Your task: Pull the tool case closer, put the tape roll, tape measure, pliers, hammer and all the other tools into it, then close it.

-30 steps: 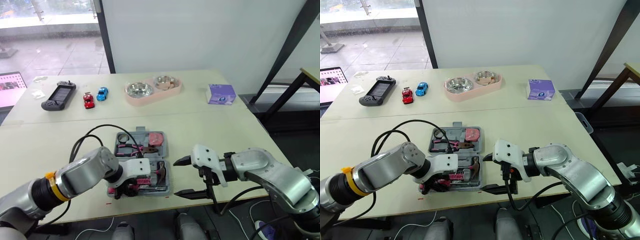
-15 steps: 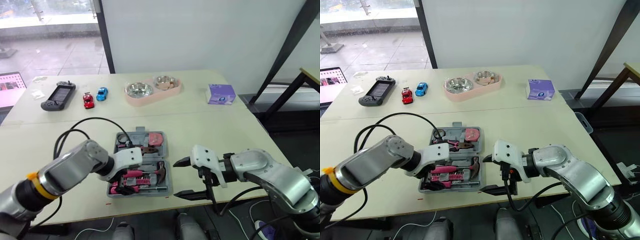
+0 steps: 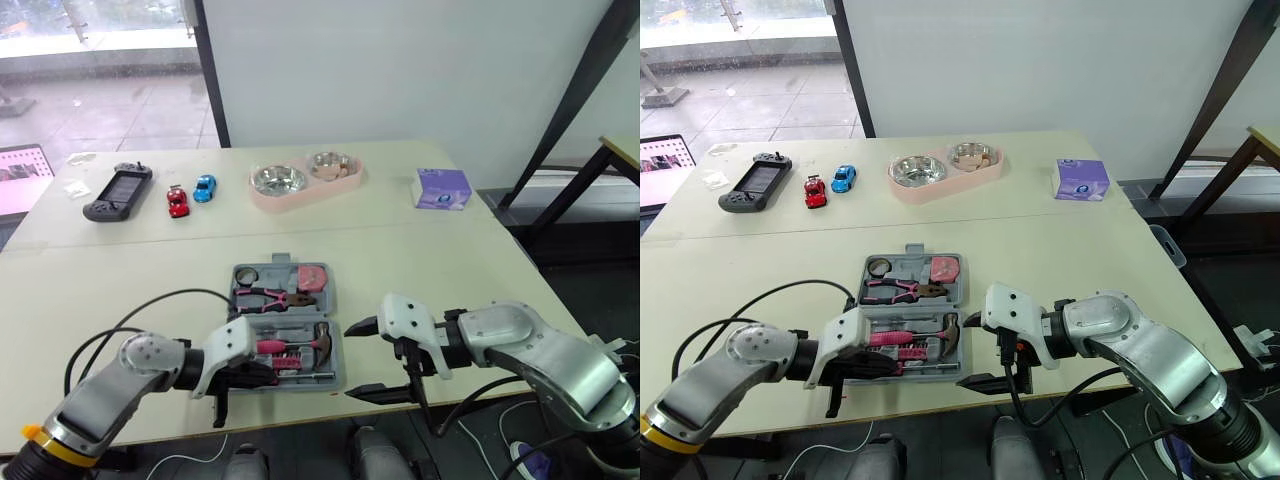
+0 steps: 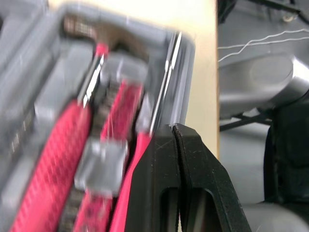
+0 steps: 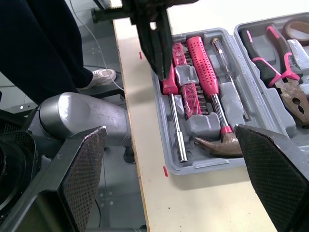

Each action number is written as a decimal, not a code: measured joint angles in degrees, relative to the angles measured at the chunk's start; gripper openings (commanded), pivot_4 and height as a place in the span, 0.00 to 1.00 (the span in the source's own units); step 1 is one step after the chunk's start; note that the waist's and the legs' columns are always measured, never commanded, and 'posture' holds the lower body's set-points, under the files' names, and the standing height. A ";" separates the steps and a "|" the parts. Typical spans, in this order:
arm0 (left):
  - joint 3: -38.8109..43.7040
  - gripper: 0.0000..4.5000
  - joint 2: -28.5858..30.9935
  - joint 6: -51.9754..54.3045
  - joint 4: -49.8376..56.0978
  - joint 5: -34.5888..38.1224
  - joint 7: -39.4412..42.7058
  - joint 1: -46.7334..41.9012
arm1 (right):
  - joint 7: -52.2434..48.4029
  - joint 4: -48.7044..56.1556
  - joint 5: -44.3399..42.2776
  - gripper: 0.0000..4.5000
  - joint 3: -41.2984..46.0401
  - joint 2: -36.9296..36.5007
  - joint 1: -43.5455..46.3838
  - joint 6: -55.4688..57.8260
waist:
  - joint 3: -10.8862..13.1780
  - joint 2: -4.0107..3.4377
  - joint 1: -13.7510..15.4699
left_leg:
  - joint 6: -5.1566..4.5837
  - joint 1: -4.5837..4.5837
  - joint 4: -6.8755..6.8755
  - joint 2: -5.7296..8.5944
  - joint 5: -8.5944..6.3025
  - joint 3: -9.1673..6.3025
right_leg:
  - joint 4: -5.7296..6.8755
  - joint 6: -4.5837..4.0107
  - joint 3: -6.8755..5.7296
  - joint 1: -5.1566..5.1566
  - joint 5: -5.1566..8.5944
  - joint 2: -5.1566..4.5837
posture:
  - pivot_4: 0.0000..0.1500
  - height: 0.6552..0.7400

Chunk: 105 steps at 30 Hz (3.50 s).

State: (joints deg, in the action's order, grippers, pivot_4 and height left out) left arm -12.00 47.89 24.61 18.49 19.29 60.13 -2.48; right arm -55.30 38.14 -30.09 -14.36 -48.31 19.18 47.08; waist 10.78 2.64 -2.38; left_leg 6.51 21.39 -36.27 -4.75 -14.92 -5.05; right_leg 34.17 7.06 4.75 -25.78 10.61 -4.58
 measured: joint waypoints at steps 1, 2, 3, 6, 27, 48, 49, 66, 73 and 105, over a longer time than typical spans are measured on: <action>0.41 0.02 -0.76 -0.63 -0.68 0.05 -0.04 0.02 | 0.01 0.00 0.00 1.00 0.00 0.00 0.00 0.00 | 0.00 0.00 0.05 | 0.00 0.02 -0.04 0.00 0.00 0.01 | -0.04 0.00 0.00 0.01 0.00 0.00 | 1.00 0.98; 0.76 0.02 -1.22 -1.34 -1.20 0.12 -0.06 0.00 | 0.01 0.00 -0.01 1.00 0.00 0.00 0.00 0.00 | 0.00 0.00 0.01 | 0.00 0.02 -0.06 0.00 0.00 0.01 | -0.05 0.00 0.00 0.02 0.00 0.00 | 1.00 0.98; 1.30 0.02 -1.78 -1.75 -1.75 0.25 -0.05 0.00 | 0.02 0.00 -0.02 1.00 0.00 -0.01 -0.03 0.00 | 0.00 0.00 -0.05 | 0.00 0.02 -0.07 0.00 0.00 0.02 | -0.06 0.00 0.01 0.03 0.00 0.00 | 1.00 0.98; 2.91 0.02 -3.66 -4.17 -2.89 1.47 0.40 0.33 | 0.07 0.00 -0.07 1.00 0.00 -0.01 -0.22 0.03 | 0.00 0.00 -0.11 | 0.00 -0.01 -0.03 -0.01 0.00 0.03 | -0.03 0.00 0.01 0.03 0.00 0.00 | 1.00 0.98; 1.33 0.02 -4.95 -12.09 -10.02 -5.29 0.39 2.23 | 0.49 0.01 -1.31 1.00 0.04 -0.46 -0.32 0.99 | -0.03 -0.08 -0.19 | 0.00 -0.06 0.05 -0.02 0.00 0.04 | -0.04 0.00 0.00 0.02 0.00 0.00 | 1.00 0.98; 0.49 0.02 -4.44 -10.75 -10.64 -5.61 -0.39 0.70 | 0.09 -0.39 -1.57 1.00 0.14 -1.07 -0.27 -0.19 | -0.80 -0.92 -0.67 | 0.02 -0.20 0.07 -0.03 -0.03 0.15 | -0.22 0.03 0.00 0.03 0.04 -0.05 | 1.00 0.98; 1.24 0.02 -4.15 -9.97 -10.59 -4.58 0.27 0.64 | 0.09 -0.89 -1.50 1.00 0.30 -0.83 -0.21 -0.83 | -0.72 -0.80 -0.83 | 0.01 -0.12 0.08 -0.04 -0.03 0.15 | -0.21 0.03 -0.01 -0.05 0.04 -0.04 | 1.00 0.98; 31.38 0.02 2.86 -2.57 -23.81 4.96 -4.45 2.90 | 6.06 -27.49 8.47 1.00 10.92 2.21 -5.02 -15.99 | -0.27 -0.38 -1.55 | -0.59 0.10 0.32 -0.03 -0.35 0.15 | -0.09 -0.07 -0.04 -0.33 -0.03 -0.02 | 1.00 0.98; 41.47 0.22 2.79 -3.97 -25.38 6.35 -2.47 15.31 | 3.84 -36.32 8.58 1.00 20.14 2.87 -11.01 -26.06 | -0.25 -0.39 -1.64 | -0.66 0.04 0.25 -0.04 -0.40 0.22 | -0.09 0.13 -0.01 -0.31 0.10 -0.03 | 1.00 0.98; 13.76 0.00 -6.15 -17.94 -40.46 -10.92 -3.09 -10.24 | 3.85 -38.56 24.61 0.00 -10.09 15.35 8.20 -11.70 | -0.17 -0.49 -1.10 | -0.65 -0.01 0.13 -0.01 -0.38 0.20 | 0.08 -0.16 -0.04 -0.29 -0.13 0.02 | 1.00 0.98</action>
State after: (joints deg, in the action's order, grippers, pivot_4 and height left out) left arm 1.76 41.74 6.68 -21.97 8.36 57.04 -12.72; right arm -51.45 -0.41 -5.48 -24.45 -32.96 27.38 35.38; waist 10.62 2.15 -3.48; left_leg 5.86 21.38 -36.15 -4.76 -15.30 -4.86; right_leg 34.25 6.90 4.71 -26.06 10.48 -4.56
